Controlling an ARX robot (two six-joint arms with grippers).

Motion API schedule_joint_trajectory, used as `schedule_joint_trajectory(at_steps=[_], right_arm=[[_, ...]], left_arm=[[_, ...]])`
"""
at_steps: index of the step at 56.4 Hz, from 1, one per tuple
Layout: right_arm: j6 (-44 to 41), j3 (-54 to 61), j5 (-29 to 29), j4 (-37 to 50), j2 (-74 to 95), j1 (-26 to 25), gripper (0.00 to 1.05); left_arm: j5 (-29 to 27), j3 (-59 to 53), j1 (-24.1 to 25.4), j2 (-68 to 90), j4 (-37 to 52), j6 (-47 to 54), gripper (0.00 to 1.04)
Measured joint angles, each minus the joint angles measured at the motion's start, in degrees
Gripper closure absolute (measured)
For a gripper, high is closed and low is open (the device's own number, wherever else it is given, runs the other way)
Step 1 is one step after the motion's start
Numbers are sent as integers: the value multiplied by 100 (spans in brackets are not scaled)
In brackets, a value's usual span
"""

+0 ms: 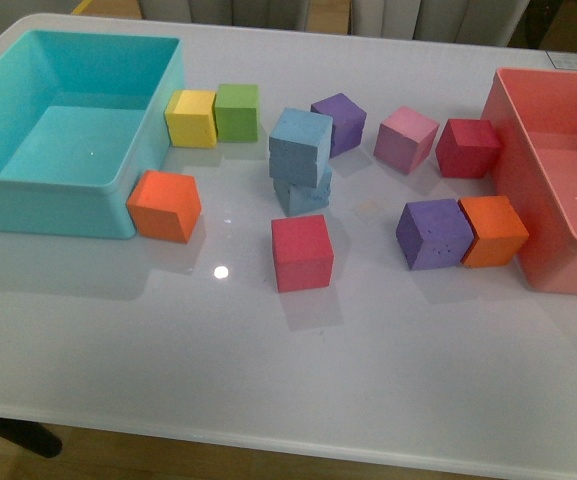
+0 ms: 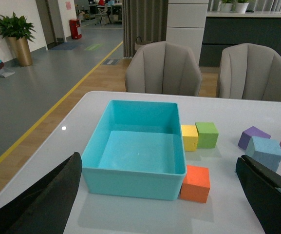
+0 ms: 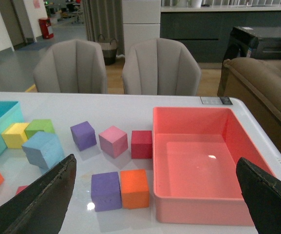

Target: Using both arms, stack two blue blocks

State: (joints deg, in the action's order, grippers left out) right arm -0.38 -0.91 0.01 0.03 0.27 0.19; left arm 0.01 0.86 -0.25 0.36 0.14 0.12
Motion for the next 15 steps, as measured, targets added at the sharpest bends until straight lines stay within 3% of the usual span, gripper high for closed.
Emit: schedule_joint_trajectory(at_steps=[15], right_arm=[[0, 0, 0, 0, 0, 0, 9]], left_arm=[[0, 0, 0, 0, 0, 0, 9]])
